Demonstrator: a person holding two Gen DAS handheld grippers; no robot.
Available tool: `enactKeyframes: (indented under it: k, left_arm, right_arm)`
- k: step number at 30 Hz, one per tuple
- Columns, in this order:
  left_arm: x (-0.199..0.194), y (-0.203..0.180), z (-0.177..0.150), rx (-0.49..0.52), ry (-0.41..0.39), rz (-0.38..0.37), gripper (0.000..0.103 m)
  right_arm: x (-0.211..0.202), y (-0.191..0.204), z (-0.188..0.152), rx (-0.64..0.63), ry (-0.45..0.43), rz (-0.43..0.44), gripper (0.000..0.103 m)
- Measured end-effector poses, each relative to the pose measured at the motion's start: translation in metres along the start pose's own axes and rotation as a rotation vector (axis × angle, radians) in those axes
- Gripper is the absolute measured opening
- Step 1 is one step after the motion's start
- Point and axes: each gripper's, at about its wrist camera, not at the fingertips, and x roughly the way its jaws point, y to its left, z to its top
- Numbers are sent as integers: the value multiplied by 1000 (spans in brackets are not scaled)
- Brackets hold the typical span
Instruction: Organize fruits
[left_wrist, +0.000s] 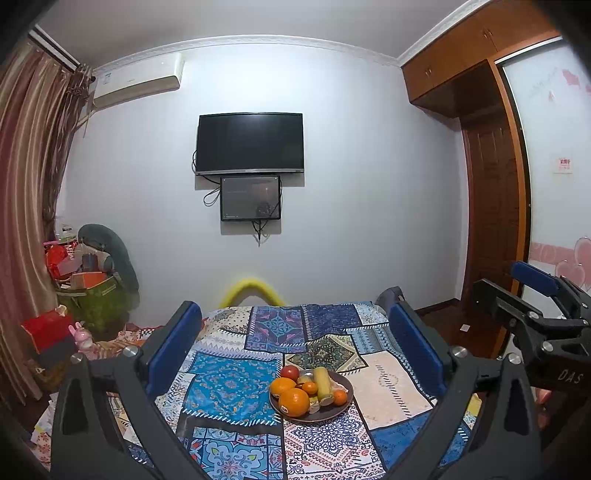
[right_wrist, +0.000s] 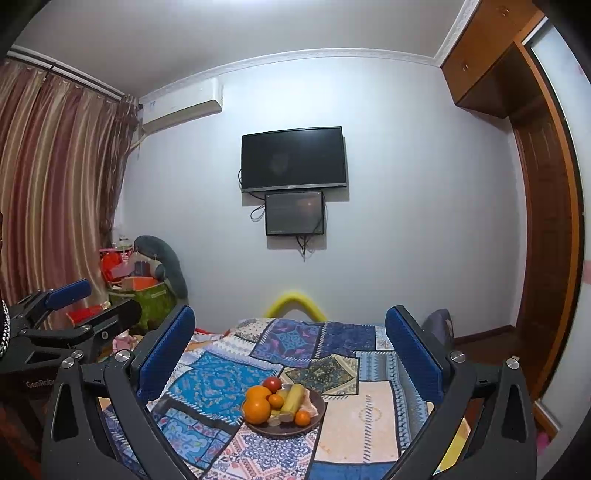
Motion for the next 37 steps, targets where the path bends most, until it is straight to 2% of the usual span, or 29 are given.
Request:
enactKeyframes:
  k: [22, 37]
  left_arm:
    - [-2, 2, -2, -20, -20, -25, 103]
    - [3, 5, -6, -36, 14, -75, 103]
  right_arm:
    - [-5, -1, 2, -4, -6, 2, 103]
    - [-3, -2, 2, -11, -4, -2, 103]
